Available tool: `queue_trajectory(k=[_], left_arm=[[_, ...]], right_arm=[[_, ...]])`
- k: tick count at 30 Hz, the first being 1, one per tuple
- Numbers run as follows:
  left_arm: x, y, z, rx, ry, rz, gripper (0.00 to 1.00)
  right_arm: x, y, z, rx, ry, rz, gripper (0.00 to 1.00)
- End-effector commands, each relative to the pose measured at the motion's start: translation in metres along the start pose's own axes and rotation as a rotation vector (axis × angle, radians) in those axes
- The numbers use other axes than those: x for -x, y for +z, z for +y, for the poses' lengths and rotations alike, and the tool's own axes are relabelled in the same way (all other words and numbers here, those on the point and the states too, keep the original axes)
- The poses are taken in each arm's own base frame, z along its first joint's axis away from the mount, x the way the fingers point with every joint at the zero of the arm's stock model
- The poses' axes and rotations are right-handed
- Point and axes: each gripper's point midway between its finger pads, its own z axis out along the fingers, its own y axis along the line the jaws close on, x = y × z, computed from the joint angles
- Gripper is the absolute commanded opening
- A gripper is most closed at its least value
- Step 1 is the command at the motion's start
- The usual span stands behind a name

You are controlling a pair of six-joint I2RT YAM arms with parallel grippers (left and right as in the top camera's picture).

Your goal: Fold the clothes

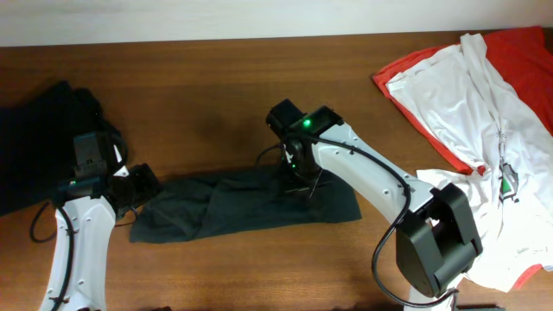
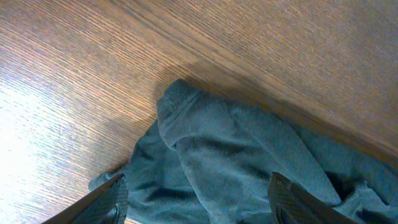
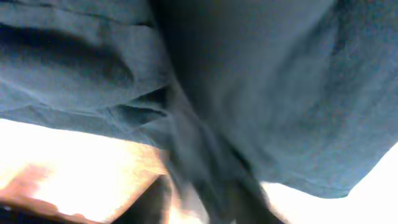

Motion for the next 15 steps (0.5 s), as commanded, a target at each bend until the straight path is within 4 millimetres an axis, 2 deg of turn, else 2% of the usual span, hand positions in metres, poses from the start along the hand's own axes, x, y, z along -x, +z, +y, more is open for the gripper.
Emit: queue_trajectory(k=[1, 3, 7, 8, 10, 12, 13, 14, 15], left_arm=[[0.004, -0.003, -0.001, 0.002, 0.021, -0.013, 0.72], [0.004, -0.003, -0.001, 0.002, 0.021, -0.013, 0.72], [0.002, -0.001, -0.001, 0.001, 0.160, -0.002, 0.77], [0.000, 0.004, -0.003, -0.011, 0.211, 0.017, 0.79], [-0.010, 0.022, -0.003, -0.023, 0.302, 0.096, 0.79], [-0.023, 0.051, 0.003, -0.010, 0.370, 0.201, 0.80], [-0.027, 0.060, 0.005, -0.002, 0.378, 0.231, 0.84], [-0.027, 0.073, 0.017, 0.066, 0.384, 0.254, 0.87], [-0.022, 0.081, 0.025, 0.116, 0.389, 0.246, 0.95]], right_arm=[[0.000, -0.005, 0.011, 0.019, -0.016, -0.012, 0.55], [0.001, -0.005, 0.000, -0.023, -0.004, -0.019, 0.54], [0.001, -0.012, -0.054, -0.090, 0.131, 0.023, 0.53], [0.000, -0.014, -0.072, -0.100, 0.181, 0.040, 0.54], [-0.004, -0.018, -0.103, -0.111, 0.267, 0.073, 0.54], [-0.007, -0.021, -0.125, -0.108, 0.324, 0.089, 0.55], [-0.007, -0.022, -0.129, -0.108, 0.333, 0.091, 0.56], [-0.008, -0.022, -0.133, -0.106, 0.322, 0.094, 0.56], [-0.009, -0.021, -0.133, -0.107, 0.324, 0.100, 0.56]])
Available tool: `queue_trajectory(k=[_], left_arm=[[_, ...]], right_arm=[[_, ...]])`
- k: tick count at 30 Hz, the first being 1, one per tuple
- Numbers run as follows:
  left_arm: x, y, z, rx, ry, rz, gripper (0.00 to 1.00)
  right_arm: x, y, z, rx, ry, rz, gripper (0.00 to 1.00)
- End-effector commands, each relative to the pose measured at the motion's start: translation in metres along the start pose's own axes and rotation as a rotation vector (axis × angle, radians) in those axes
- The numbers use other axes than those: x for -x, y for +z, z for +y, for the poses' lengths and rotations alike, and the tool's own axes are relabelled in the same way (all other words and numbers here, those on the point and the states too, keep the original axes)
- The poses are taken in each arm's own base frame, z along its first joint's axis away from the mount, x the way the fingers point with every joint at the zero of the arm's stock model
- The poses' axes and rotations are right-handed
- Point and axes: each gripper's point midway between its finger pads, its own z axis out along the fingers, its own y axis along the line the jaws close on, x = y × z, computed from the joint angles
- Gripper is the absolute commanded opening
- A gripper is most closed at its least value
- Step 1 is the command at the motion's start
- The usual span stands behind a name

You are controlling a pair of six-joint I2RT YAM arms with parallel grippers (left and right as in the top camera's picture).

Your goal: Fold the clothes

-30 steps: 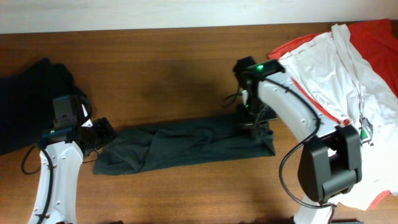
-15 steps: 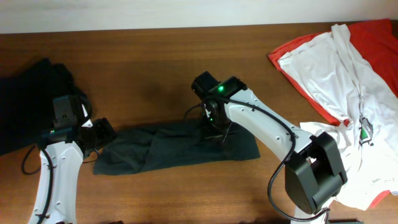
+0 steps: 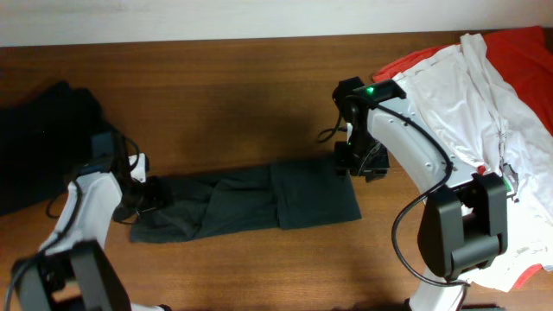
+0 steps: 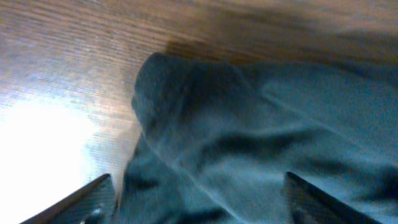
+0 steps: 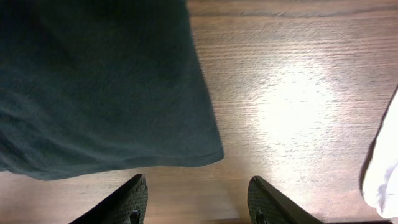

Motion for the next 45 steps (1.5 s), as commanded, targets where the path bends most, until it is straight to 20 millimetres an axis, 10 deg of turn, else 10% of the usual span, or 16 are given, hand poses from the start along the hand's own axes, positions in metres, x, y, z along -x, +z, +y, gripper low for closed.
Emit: queue_trajectory(k=[1, 6, 13, 15, 18, 25, 28, 37, 45], left_arm=[[0.010, 0.015, 0.017, 0.095, 0.053, -0.001, 0.99], [0.028, 0.017, 0.004, 0.025, 0.056, -0.072, 0.97], [-0.021, 0.049, -0.029, -0.183, 0.011, 0.140, 0.79], [-0.021, 0.050, -0.029, -0.183, 0.011, 0.142, 0.30], [-0.010, 0.044, -0.028, -0.182, 0.010, 0.121, 0.04], [0.058, -0.050, 0.052, -0.040, -0.181, 0.022, 0.02], [0.070, -0.095, 0.052, -0.040, -0.209, 0.007, 0.02], [0.036, -0.119, -0.162, -0.271, 0.284, 0.100, 0.03], [0.003, -0.092, -0.250, -0.290, 0.430, 0.143, 0.04]], right_arm=[[0.000, -0.001, -0.005, -0.010, -0.006, -0.005, 0.56], [-0.007, 0.003, -0.008, -0.020, -0.004, 0.024, 0.57], [-0.007, 0.003, -0.008, -0.021, -0.004, 0.025, 0.56], [-0.007, 0.003, -0.008, -0.021, -0.004, 0.025, 0.56], [-0.007, 0.003, -0.008, -0.022, -0.004, 0.025, 0.56], [0.008, 0.001, -0.059, -0.093, 0.066, 0.002, 0.57], [0.012, 0.001, -0.081, -0.080, 0.099, 0.009, 0.57], [0.012, 0.001, -0.084, -0.078, 0.104, 0.009, 0.57], [0.011, 0.001, -0.084, -0.079, 0.100, 0.013, 0.58]])
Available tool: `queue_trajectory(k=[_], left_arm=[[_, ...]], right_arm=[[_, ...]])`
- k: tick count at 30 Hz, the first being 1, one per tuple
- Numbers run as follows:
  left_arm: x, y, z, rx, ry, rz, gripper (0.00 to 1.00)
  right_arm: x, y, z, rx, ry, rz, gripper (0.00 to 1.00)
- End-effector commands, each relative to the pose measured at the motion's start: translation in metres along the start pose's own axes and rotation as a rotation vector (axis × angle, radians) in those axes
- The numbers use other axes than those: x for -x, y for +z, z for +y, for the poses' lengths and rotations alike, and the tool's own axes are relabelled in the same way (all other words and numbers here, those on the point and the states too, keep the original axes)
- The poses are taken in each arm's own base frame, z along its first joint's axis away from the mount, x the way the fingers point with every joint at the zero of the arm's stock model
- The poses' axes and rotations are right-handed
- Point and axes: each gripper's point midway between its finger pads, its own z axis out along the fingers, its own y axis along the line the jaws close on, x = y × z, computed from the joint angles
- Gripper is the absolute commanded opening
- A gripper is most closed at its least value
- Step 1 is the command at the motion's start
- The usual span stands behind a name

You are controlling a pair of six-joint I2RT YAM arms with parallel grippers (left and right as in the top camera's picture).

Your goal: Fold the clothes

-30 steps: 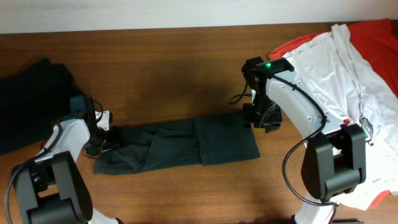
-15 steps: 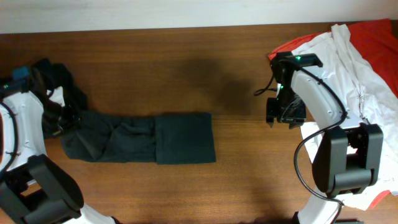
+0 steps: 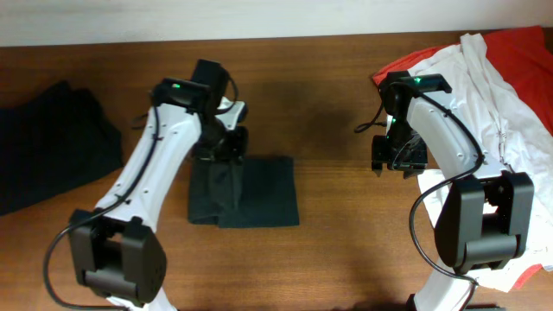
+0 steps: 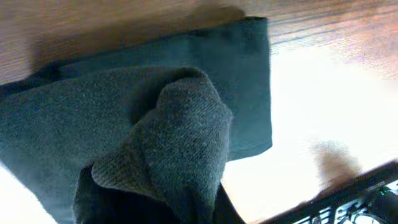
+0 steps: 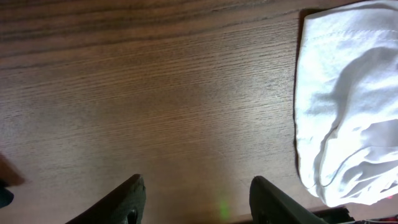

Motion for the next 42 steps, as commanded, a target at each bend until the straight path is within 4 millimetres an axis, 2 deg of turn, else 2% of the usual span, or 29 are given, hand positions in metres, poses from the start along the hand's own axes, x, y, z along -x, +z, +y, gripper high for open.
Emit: queue_trajectory(k=[1, 2, 3, 4, 6, 7, 9, 10, 11, 12, 15, 16, 17, 18, 19, 20, 21, 23, 25, 26, 29, 30, 31, 32, 35, 39, 40, 42], left_arm=[[-0.001, 0.021, -0.025, -0.023, 0.019, 0.043, 0.05], [-0.003, 0.030, -0.029, -0.020, 0.023, 0.070, 0.08], [-0.004, 0.037, -0.037, -0.041, 0.029, 0.082, 0.24], [-0.001, 0.039, -0.057, -0.132, 0.049, 0.074, 0.27], [0.014, 0.034, -0.098, -0.321, 0.110, 0.013, 0.66], [0.018, 0.030, -0.108, -0.377, 0.125, -0.005, 0.76], [0.027, 0.023, -0.102, -0.385, 0.120, -0.035, 0.79], [0.035, 0.015, -0.093, -0.384, 0.104, -0.057, 0.79], [0.047, 0.001, -0.073, -0.370, 0.085, -0.098, 0.79], [0.053, -0.008, -0.056, -0.346, 0.060, -0.120, 0.79], [0.067, -0.027, 0.034, -0.183, -0.108, -0.185, 0.80], [0.069, -0.032, 0.065, -0.150, -0.171, -0.204, 0.84], [0.068, -0.037, 0.090, -0.142, -0.225, -0.218, 0.85], [0.067, -0.038, 0.102, -0.138, -0.241, -0.222, 0.86], [0.066, -0.037, 0.113, -0.134, -0.254, -0.220, 0.85], [0.064, -0.026, 0.122, -0.129, -0.256, -0.192, 0.86], [0.061, -0.015, 0.128, -0.111, -0.263, -0.162, 0.86], [0.055, 0.001, 0.134, -0.098, -0.283, -0.106, 0.86], [0.051, 0.020, 0.138, -0.103, -0.300, -0.052, 0.86], [0.051, 0.024, 0.139, -0.105, -0.303, -0.041, 0.86], [0.048, 0.029, 0.140, -0.103, -0.310, -0.023, 0.86], [0.048, 0.029, 0.140, -0.104, -0.310, -0.023, 0.86], [0.048, 0.029, 0.140, -0.103, -0.310, -0.021, 0.85], [0.048, 0.029, 0.140, -0.104, -0.310, -0.021, 0.86], [0.046, 0.029, 0.139, -0.104, -0.314, -0.012, 0.86], [0.043, 0.029, 0.139, -0.105, -0.317, -0.002, 0.86], [0.042, 0.029, 0.138, -0.106, -0.320, 0.005, 0.86], [0.039, 0.029, 0.137, -0.108, -0.324, 0.018, 0.86]], right_arm=[[-0.002, -0.001, -0.004, -0.016, -0.001, 0.000, 0.58], [-0.002, -0.001, -0.004, -0.016, -0.001, 0.000, 0.58], [-0.002, -0.001, -0.004, -0.016, -0.001, 0.000, 0.58], [-0.002, -0.001, -0.004, -0.016, -0.001, -0.001, 0.58], [-0.002, -0.001, -0.004, -0.015, -0.001, -0.001, 0.58], [-0.002, -0.001, -0.004, -0.016, -0.001, -0.001, 0.59], [-0.001, -0.001, -0.004, -0.015, -0.001, -0.002, 0.62], [-0.001, -0.001, -0.002, -0.008, -0.003, -0.003, 0.63], [-0.003, -0.001, 0.006, 0.035, -0.042, 0.007, 0.63], [-0.006, -0.002, 0.022, 0.124, -0.104, 0.018, 0.63], [-0.023, -0.020, 0.097, 0.459, -0.353, 0.024, 0.63], [-0.029, -0.023, 0.125, 0.498, -0.432, 0.001, 0.63], [-0.032, -0.024, 0.144, 0.496, -0.483, -0.025, 0.63], [-0.034, -0.024, 0.159, 0.496, -0.515, -0.045, 0.63], [-0.038, -0.026, 0.186, 0.502, -0.553, -0.086, 0.63], [-0.044, -0.030, 0.221, 0.523, -0.574, -0.140, 0.63], [-0.048, -0.031, 0.239, 0.515, -0.591, -0.179, 0.63], [-0.046, -0.025, 0.249, 0.410, -0.548, -0.245, 0.63], [-0.059, -0.026, 0.275, 0.402, -0.610, -0.299, 0.66], [-0.063, -0.025, 0.281, 0.386, -0.629, -0.318, 0.66], [-0.066, -0.006, 0.286, 0.304, -0.579, -0.317, 0.65], [-0.067, 0.004, 0.288, 0.291, -0.579, -0.296, 0.51], [-0.067, 0.016, 0.287, 0.270, -0.579, -0.270, 0.16], [-0.064, 0.023, 0.283, 0.239, -0.551, -0.261, 0.04], [-0.053, 0.031, 0.252, 0.127, -0.499, -0.241, 0.04], [-0.046, 0.034, 0.190, -0.073, -0.228, -0.191, 0.06], [-0.046, 0.035, 0.178, -0.094, -0.208, -0.164, 0.34], [-0.049, 0.034, 0.157, -0.136, -0.148, -0.115, 0.36]])
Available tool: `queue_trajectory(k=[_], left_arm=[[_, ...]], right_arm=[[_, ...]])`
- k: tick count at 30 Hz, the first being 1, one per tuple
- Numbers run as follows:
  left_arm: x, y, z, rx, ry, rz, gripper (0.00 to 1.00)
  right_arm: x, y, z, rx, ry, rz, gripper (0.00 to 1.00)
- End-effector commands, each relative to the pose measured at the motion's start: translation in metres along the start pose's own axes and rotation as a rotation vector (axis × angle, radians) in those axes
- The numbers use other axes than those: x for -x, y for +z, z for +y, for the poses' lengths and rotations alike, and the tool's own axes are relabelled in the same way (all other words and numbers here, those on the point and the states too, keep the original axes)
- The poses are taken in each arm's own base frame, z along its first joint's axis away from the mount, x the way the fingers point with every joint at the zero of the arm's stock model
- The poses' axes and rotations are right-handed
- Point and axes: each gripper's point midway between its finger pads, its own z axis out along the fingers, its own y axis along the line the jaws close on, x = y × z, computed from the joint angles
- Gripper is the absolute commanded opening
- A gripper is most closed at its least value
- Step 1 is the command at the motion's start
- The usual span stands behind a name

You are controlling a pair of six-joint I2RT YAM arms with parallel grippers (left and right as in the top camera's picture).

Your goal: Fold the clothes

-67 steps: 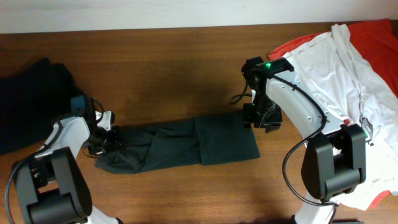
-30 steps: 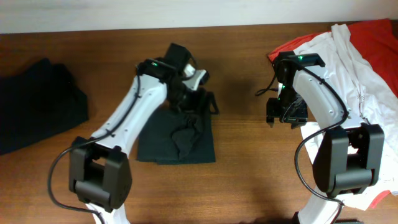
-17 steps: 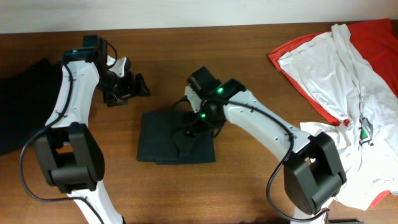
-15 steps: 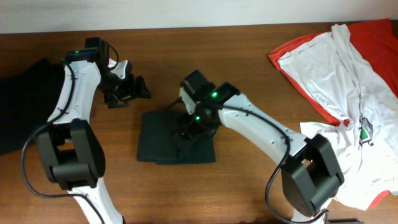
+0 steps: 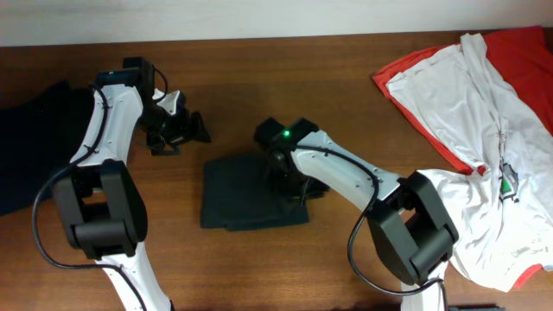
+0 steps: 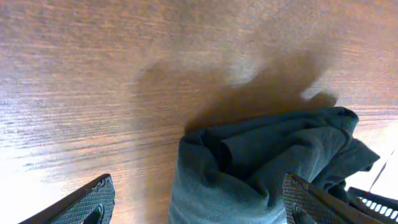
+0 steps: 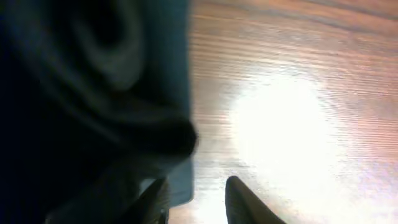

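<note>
A dark grey garment (image 5: 251, 197) lies folded into a compact rectangle at mid-table. In the left wrist view its rolled edge (image 6: 267, 165) shows ahead. My left gripper (image 5: 180, 130) hangs up-left of the garment, open and empty, its fingers (image 6: 93, 200) wide apart. My right gripper (image 5: 292, 188) is down at the garment's right edge. Its fingers (image 7: 239, 198) stand a narrow gap apart, with the cloth's corner (image 7: 181, 183) beside the left one and bare wood between them.
White and red clothes (image 5: 484, 78) are heaped at the right, with more white cloth (image 5: 492, 233) at the lower right. A black pile (image 5: 34, 147) lies at the left edge. The wooden table (image 5: 259, 78) shows behind the garment.
My left gripper has let go of the garment's end and now sits open up-left of it. My right gripper has moved from beside the white clothes to the garment's right edge, jaws narrower.
The garment lay as a long strip, my right gripper on its middle and my left open at its left end. Then the right part lay folded over and the right gripper was off it. Then the left end was held over it, and now it is a compact rectangle.
</note>
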Motion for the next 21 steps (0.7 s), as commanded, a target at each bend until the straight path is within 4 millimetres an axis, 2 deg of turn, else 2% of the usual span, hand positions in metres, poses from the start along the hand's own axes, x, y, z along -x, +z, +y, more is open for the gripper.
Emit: queue_trajectory(k=[1, 2, 3, 4, 5, 6, 8, 10, 11, 12, 14, 16, 17, 19, 21], left_arm=[[-0.005, 0.004, 0.000, 0.009, 0.016, 0.023, 0.85], [-0.007, 0.005, -0.002, 0.011, 0.020, 0.033, 0.86], [-0.009, 0.006, -0.002, 0.031, 0.027, 0.039, 0.86], [-0.009, 0.007, 0.001, 0.068, 0.038, 0.040, 0.86], [-0.010, 0.009, 0.002, 0.103, 0.052, 0.042, 0.86], [-0.011, 0.010, 0.000, 0.117, 0.062, 0.045, 0.86], [-0.009, 0.015, -0.009, 0.118, 0.092, 0.036, 0.86], [-0.007, 0.017, -0.008, 0.184, 0.122, 0.026, 0.86], [-0.007, 0.018, -0.006, 0.218, 0.132, 0.026, 0.86], [-0.007, 0.020, -0.007, 0.242, 0.148, 0.025, 0.86], [-0.006, 0.028, -0.006, 0.255, 0.160, 0.017, 0.86], [-0.019, 0.046, 0.005, 0.260, 0.150, 0.055, 0.86], [-0.028, 0.053, 0.010, 0.264, 0.140, 0.087, 0.86], [-0.042, 0.060, 0.016, 0.270, 0.127, 0.133, 0.86], [-0.050, 0.065, 0.019, 0.275, 0.123, 0.156, 0.86]], right_arm=[[0.000, 0.001, -0.030, -0.068, 0.103, 0.036, 0.37], [0.001, -0.006, -0.040, -0.046, 0.137, 0.039, 0.37], [0.005, -0.024, -0.033, 0.064, 0.089, 0.016, 0.37], [0.009, -0.042, -0.016, 0.188, -0.025, -0.017, 0.38], [0.006, -0.067, 0.011, 0.355, -0.202, -0.068, 0.41], [0.003, -0.079, 0.022, 0.402, -0.264, -0.103, 0.41], [-0.001, -0.084, 0.041, 0.414, -0.324, -0.139, 0.41], [-0.005, -0.073, 0.060, 0.418, -0.372, -0.156, 0.43], [-0.006, -0.056, 0.058, 0.384, -0.364, -0.131, 0.43], [-0.009, -0.034, 0.052, 0.340, -0.357, -0.102, 0.42], [-0.010, -0.010, 0.039, 0.267, -0.312, -0.086, 0.34], [-0.008, 0.013, -0.004, 0.085, -0.097, -0.074, 0.11], [-0.014, 0.019, -0.009, 0.102, -0.078, -0.035, 0.04], [-0.032, 0.021, -0.018, 0.098, -0.066, 0.059, 0.04], [-0.029, 0.022, -0.028, 0.042, -0.067, 0.037, 0.06]])
